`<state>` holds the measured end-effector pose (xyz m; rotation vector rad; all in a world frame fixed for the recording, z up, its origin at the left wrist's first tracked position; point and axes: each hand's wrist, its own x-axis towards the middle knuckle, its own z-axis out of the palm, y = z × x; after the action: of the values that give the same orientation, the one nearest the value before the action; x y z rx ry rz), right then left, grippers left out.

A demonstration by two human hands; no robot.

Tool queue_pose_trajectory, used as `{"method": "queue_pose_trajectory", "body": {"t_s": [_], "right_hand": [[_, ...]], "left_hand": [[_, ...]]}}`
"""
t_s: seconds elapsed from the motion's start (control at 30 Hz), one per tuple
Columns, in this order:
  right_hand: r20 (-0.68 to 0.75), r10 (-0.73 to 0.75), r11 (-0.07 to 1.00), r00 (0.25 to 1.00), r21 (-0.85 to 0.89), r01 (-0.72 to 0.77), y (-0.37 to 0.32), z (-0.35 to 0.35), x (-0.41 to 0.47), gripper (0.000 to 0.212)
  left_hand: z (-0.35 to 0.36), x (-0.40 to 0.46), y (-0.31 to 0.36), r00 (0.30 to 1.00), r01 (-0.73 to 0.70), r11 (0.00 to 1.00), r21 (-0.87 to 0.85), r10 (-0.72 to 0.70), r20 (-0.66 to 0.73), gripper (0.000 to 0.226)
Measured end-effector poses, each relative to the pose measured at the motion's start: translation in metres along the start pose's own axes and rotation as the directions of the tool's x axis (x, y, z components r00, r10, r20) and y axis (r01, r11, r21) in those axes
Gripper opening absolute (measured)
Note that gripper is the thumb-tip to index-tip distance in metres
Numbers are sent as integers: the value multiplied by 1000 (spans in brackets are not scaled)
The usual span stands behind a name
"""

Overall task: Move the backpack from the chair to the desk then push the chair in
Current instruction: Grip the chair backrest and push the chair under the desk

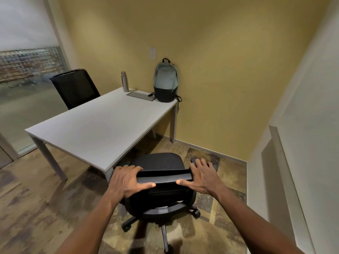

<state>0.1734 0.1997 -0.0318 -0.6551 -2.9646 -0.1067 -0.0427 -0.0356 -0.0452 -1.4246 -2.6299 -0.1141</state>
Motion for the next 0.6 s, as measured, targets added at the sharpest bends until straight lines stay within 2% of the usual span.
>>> {"method": "queue_pose_trajectory", "body": {"t_s": [0.47, 0.6], "right_hand": [[2, 70, 997, 998, -24, -70, 32, 3, 11, 94], [-18, 67, 997, 998, -23, -68, 48, 4, 16, 81]], "left_hand": [[10, 38, 23, 999, -30, 1000, -8, 30, -13, 111], [9, 51, 34, 1000, -29, 999, -14, 29, 6, 113]]}}
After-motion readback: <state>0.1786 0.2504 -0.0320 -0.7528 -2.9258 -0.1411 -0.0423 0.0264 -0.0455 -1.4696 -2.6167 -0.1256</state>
